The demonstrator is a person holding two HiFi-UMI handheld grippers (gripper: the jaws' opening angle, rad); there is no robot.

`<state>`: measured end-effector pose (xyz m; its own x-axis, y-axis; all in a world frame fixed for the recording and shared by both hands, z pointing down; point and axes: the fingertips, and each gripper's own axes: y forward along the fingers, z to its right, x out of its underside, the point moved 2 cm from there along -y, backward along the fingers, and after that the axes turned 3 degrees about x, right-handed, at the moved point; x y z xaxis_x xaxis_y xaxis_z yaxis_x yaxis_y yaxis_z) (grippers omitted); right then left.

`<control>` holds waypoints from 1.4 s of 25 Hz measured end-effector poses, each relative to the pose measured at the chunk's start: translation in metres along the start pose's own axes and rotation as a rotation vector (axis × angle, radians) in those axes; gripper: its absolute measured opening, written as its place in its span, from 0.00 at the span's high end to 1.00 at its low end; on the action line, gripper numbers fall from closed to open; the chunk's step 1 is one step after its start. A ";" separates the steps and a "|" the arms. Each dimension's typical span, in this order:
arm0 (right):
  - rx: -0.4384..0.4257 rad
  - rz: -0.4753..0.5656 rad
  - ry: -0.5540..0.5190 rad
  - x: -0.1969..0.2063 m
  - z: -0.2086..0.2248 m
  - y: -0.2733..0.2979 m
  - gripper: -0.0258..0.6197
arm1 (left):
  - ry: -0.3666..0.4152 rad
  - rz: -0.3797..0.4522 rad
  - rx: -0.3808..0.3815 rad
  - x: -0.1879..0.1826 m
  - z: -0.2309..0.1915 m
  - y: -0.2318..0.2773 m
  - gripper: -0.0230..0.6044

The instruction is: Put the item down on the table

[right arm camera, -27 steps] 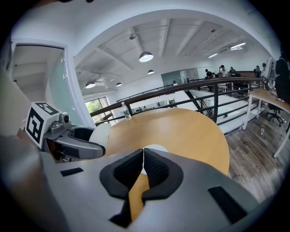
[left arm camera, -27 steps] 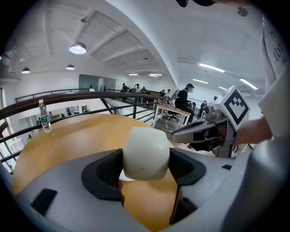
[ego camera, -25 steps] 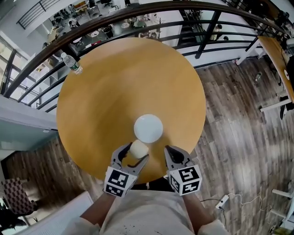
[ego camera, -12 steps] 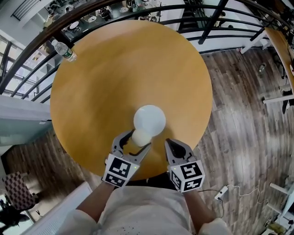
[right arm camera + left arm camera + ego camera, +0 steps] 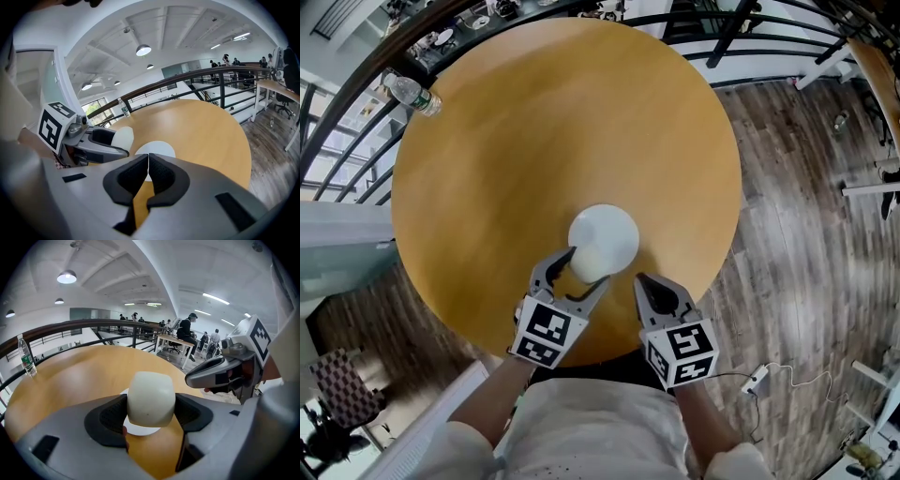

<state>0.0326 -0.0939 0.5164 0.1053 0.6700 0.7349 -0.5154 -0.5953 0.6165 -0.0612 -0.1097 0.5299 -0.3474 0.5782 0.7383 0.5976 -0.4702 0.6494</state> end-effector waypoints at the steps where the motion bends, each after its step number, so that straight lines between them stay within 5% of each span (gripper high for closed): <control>1: 0.001 -0.001 0.003 0.000 0.001 0.002 0.92 | 0.003 -0.008 0.001 0.000 -0.003 0.004 0.45; 35: 0.052 -0.044 0.109 0.019 0.042 0.024 0.92 | 0.173 -0.311 0.031 0.037 -0.027 0.101 0.45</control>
<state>0.0577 -0.1145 0.5569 0.0322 0.7388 0.6732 -0.4674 -0.5842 0.6635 -0.0329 -0.1541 0.6276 -0.6320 0.5679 0.5274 0.4644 -0.2673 0.8443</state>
